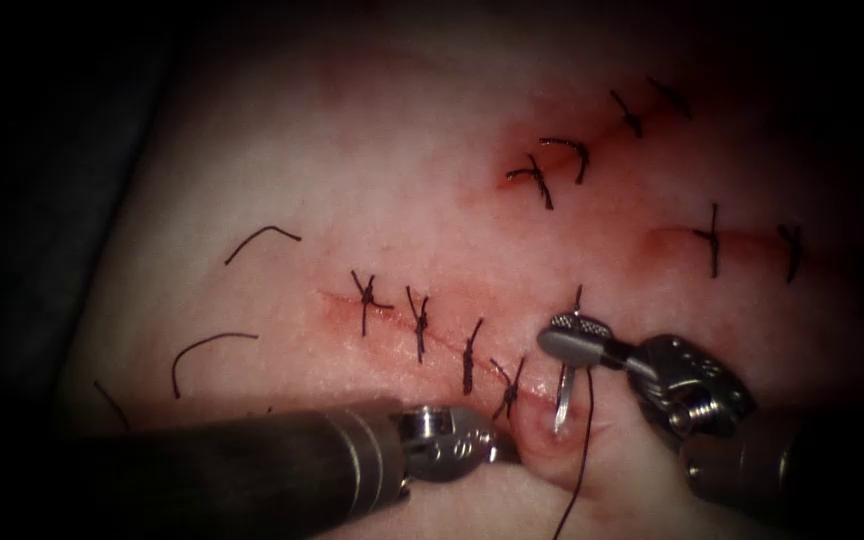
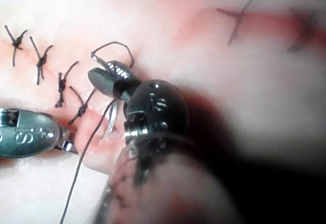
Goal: Wound Closure
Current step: Throw the needle with the right needle driver through the bottom of the cut.
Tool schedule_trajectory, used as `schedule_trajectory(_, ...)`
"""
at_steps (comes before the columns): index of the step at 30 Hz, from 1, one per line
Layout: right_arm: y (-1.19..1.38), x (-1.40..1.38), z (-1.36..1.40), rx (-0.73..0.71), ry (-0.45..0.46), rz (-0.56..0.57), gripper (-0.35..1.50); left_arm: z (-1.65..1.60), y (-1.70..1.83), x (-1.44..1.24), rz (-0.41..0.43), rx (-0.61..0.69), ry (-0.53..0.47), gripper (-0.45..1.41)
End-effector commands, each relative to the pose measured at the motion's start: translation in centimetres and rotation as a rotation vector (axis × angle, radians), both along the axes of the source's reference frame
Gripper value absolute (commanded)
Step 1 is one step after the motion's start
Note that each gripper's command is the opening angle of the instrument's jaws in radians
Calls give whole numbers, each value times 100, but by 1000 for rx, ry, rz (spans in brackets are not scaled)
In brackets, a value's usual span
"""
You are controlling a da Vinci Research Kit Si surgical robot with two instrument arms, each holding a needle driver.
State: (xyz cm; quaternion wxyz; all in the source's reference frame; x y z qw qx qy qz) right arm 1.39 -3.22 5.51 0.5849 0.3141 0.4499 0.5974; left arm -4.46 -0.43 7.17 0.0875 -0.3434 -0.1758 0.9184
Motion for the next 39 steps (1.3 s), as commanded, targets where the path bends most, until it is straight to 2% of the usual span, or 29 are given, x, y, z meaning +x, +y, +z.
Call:
schedule_trajectory(1,-8,7,5,1,4,-2,-35,6,-3,-6,0,1,-1,-45)
schedule_trajectory(16,-35,16,1,0,22,-8,-35,6,-2,-7,-1,1,0,-45)
schedule_trajectory(20,-34,15,-2,3,24,-9,-35,5,-2,-6,-1,1,0,-45)
schedule_trajectory(23,-21,10,0,-1,44,35,-35,4,-3,-5,2,5,-5,-45)
schedule_trajectory(24,-16,8,2,24,68,70,7,3,-4,-4,-1,11,-6,-45)
schedule_trajectory(25,-7,5,4,19,98,115,76,1,-4,-3,15,3,-11,-45)
schedule_trajectory(26,-1,2,6,6,119,146,126,0,-4,-2,18,-4,-27,-45)
schedule_trajectory(27,6,-1,8,-1,134,169,136,-2,-4,1,22,-17,-48,-45)
schedule_trajectory(29,19,-8,13,-12,163,200,141,-5,-5,5,34,-42,-82,-33)
schedule_trajectory(32,36,-22,18,-3,172,203,145,-12,-4,13,44,-62,-134,-5)
schedule_trajectory(35,53,-38,21,11,166,202,148,-18,-1,20,68,-97,-203,7)
schedule_trajectory(39,74,-64,26,24,171,202,148,-25,4,23,73,-132,-259,10)
